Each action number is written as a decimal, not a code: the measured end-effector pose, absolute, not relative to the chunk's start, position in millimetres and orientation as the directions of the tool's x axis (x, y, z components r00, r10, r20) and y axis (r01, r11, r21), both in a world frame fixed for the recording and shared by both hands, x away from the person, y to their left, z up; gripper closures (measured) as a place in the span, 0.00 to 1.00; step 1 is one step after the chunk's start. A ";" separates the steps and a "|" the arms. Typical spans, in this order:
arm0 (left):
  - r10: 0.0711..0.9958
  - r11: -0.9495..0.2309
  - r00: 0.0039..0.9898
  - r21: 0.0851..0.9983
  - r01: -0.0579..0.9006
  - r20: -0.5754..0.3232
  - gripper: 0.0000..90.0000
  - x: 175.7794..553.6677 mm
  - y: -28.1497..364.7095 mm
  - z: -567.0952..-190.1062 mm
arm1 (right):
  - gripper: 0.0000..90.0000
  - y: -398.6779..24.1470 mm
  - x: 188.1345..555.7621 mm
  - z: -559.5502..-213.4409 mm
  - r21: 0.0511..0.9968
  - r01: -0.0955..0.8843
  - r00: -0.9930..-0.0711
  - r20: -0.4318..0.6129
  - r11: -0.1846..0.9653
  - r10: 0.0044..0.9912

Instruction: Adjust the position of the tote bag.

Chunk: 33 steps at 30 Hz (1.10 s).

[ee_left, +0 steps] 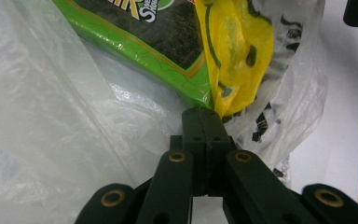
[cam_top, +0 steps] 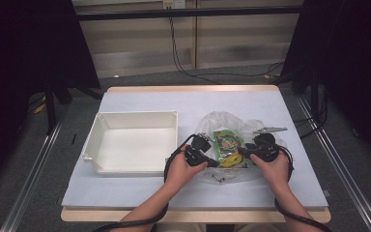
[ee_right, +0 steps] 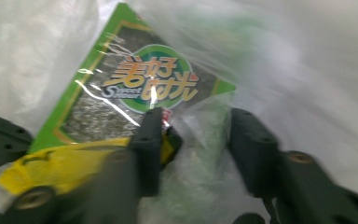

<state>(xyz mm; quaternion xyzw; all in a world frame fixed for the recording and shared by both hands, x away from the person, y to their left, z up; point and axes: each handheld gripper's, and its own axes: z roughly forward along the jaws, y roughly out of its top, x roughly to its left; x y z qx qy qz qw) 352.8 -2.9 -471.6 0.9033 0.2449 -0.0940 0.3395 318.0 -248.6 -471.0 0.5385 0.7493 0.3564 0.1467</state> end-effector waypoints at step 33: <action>0.386 -0.669 0.864 0.546 0.503 -0.322 1.00 348.0 -0.1 -472.3 | 0.91 -280.3 266.2 -483.3 0.708 0.697 -0.333 0.173 0.118 0.927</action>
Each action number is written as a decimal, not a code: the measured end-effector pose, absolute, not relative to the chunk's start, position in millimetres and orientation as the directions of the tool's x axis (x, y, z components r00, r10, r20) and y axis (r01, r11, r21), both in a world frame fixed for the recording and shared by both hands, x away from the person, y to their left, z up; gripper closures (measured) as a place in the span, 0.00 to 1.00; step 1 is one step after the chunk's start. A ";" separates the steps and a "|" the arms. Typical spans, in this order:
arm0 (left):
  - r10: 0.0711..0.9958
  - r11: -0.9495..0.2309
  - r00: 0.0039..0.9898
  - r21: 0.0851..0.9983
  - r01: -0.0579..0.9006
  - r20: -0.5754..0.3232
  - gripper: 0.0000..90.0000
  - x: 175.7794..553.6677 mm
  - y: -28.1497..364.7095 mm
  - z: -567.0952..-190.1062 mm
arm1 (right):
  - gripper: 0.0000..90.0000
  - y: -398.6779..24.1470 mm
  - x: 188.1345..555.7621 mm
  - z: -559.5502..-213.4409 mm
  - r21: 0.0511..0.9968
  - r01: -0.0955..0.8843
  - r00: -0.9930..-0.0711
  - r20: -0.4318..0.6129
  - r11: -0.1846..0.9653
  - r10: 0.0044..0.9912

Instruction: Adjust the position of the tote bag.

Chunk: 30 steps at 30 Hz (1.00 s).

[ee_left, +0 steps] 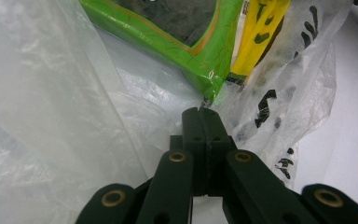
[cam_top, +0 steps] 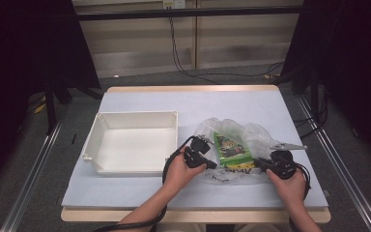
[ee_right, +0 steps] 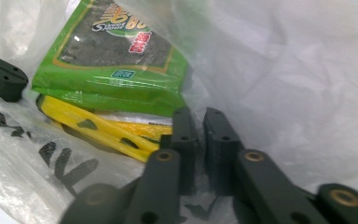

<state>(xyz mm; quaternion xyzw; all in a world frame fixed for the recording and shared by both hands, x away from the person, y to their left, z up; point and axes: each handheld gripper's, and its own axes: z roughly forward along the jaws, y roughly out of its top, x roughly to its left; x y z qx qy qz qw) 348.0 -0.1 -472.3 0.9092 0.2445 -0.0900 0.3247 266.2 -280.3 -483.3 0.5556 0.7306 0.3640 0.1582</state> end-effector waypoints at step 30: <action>0.379 -0.658 0.858 0.550 0.514 -0.347 1.00 351.6 0.5 -466.6 | 0.89 -264.3 284.6 -463.0 0.701 0.651 -0.387 -0.022 0.291 0.922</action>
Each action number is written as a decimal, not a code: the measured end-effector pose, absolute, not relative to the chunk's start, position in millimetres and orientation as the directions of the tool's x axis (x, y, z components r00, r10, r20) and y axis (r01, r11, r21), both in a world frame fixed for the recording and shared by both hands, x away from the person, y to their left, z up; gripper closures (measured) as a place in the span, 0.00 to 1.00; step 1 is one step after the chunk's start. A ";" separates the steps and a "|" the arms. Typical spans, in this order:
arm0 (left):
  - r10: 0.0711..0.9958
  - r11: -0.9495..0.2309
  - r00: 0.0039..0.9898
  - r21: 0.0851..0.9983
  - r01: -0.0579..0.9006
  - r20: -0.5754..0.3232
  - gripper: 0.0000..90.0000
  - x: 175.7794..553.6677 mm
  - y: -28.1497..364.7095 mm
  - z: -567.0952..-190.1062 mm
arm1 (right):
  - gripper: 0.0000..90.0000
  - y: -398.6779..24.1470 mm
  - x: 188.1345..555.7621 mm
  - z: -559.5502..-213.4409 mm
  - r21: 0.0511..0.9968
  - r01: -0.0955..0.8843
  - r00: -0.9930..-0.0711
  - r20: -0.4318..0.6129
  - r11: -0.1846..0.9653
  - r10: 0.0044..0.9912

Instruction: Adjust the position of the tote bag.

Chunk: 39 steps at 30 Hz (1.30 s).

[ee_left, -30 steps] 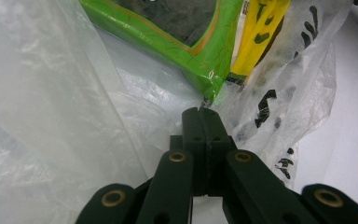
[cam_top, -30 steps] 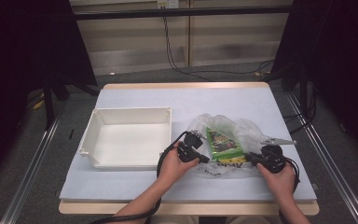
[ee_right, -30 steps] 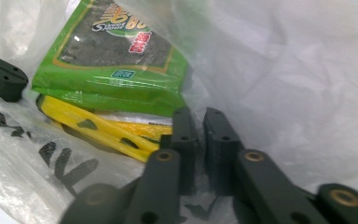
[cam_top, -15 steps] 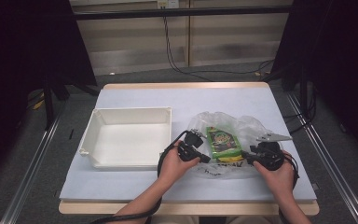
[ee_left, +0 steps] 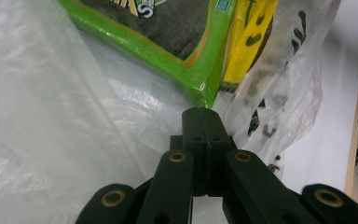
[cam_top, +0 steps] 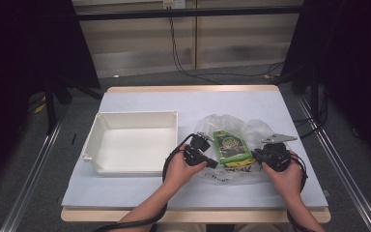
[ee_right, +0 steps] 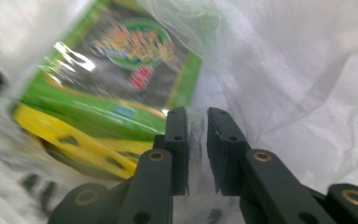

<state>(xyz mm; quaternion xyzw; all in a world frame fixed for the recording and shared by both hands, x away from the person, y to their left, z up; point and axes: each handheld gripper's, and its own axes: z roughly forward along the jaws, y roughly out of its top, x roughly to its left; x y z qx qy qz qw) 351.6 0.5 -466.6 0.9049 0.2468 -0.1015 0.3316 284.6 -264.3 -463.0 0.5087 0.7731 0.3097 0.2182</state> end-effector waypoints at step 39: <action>0.353 -0.565 0.859 0.647 0.512 -0.371 1.00 341.1 -4.4 -432.7 | 0.74 -277.1 265.6 -454.9 0.695 0.690 -0.363 0.092 0.201 0.927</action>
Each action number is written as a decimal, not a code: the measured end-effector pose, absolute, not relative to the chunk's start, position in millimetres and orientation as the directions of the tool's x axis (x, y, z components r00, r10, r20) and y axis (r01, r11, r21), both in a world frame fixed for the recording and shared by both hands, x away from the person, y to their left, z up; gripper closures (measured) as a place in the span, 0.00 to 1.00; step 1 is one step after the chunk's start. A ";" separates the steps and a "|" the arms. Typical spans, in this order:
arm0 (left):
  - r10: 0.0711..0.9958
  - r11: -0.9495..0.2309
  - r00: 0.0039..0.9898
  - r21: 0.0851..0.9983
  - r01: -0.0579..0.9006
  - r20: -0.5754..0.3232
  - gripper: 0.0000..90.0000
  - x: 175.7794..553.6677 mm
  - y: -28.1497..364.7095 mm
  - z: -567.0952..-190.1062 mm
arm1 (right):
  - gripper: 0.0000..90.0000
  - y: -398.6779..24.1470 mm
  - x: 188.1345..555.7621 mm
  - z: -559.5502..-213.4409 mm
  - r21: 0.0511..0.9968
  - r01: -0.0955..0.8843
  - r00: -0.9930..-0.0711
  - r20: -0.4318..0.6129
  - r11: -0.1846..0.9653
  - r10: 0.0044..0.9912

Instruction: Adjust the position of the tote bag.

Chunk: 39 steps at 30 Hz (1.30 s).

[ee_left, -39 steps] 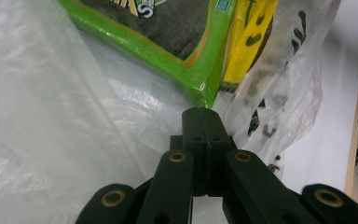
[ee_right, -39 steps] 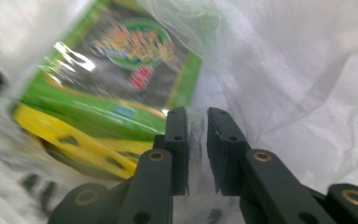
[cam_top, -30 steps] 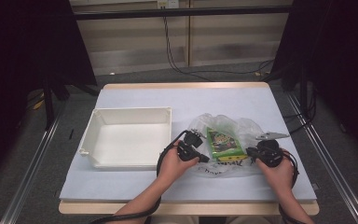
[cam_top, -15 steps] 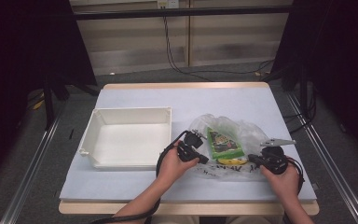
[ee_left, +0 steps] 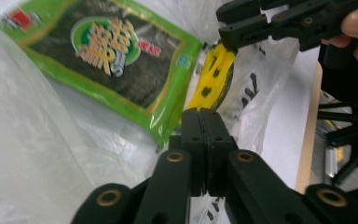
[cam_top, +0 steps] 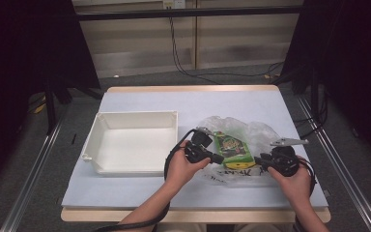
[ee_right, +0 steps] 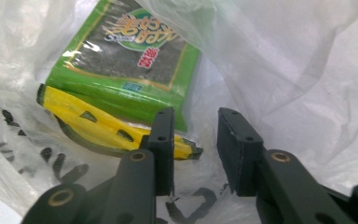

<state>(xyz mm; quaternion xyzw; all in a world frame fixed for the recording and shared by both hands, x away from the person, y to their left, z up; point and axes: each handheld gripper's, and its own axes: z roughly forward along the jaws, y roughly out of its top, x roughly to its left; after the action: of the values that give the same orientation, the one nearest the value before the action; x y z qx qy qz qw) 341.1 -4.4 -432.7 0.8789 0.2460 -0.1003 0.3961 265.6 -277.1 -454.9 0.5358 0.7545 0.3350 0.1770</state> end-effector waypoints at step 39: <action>0.301 -0.521 0.880 0.709 0.474 -0.367 1.00 311.5 -81.5 -469.3 | 1.00 -261.3 311.9 -425.1 0.721 0.651 -0.406 0.068 0.236 0.911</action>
<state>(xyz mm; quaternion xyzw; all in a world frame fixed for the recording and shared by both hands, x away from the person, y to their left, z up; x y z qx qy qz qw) 311.5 -81.5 -469.3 0.8664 0.2238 -0.0996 0.4351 311.9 -261.3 -425.1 0.5116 0.7635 0.3467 0.1876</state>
